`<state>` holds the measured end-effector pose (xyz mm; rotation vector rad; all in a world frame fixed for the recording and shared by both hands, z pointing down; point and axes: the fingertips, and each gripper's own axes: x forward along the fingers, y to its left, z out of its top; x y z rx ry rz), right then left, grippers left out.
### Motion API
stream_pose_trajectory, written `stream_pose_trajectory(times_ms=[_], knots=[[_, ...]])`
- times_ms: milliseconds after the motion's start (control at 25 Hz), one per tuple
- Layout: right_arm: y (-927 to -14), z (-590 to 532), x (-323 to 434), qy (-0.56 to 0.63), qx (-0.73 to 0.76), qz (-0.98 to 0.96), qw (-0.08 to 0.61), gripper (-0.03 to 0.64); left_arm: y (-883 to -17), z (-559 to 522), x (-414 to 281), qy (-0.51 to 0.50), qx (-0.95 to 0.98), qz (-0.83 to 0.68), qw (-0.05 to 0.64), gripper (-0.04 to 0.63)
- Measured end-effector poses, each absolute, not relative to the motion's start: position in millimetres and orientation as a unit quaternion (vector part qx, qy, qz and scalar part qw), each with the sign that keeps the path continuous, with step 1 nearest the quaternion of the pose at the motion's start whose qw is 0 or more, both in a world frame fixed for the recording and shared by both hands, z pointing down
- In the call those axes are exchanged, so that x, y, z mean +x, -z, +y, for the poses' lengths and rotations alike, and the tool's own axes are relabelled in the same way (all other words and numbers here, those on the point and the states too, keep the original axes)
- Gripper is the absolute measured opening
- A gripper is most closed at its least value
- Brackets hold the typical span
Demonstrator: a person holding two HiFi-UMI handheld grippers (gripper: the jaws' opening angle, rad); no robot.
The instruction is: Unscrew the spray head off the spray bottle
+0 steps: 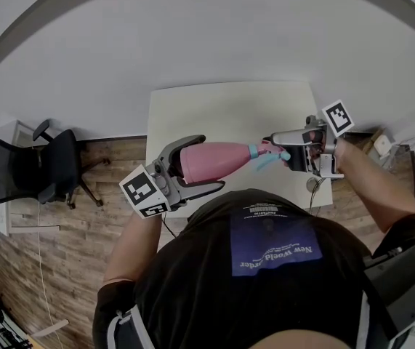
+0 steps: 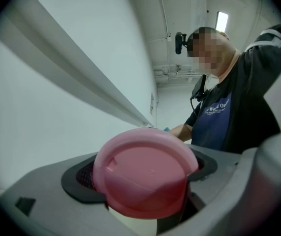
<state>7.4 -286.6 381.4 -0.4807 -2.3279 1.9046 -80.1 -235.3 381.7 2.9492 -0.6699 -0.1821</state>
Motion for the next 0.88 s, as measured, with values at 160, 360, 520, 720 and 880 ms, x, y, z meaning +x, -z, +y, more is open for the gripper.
stream_pose_trajectory(times_ms=[160,360,520,720,880], knots=[[-388,-285,1,-0.627,-0.152,-0.761,0.074,0.242,-383,-234,-83,0.047,0.972,-0.227,0.039,0.468],[-385,-288,1,-0.617,-0.138,-0.769,0.092,0.244,-382,-236,-84,0.056,0.969,-0.239,0.028,0.468],[-385,-279,-9,-0.622,-0.136,-0.764,0.107,0.244,-379,-229,-93,0.051,0.968,-0.246,0.002,0.468],[-391,-271,-10,-0.618,-0.156,-0.759,0.128,0.242,-383,-233,-73,0.042,0.97,-0.238,0.0,0.468],[-396,-268,-15,-0.607,-0.156,-0.766,0.142,0.237,-385,-236,-64,0.039,0.971,-0.234,0.011,0.468]])
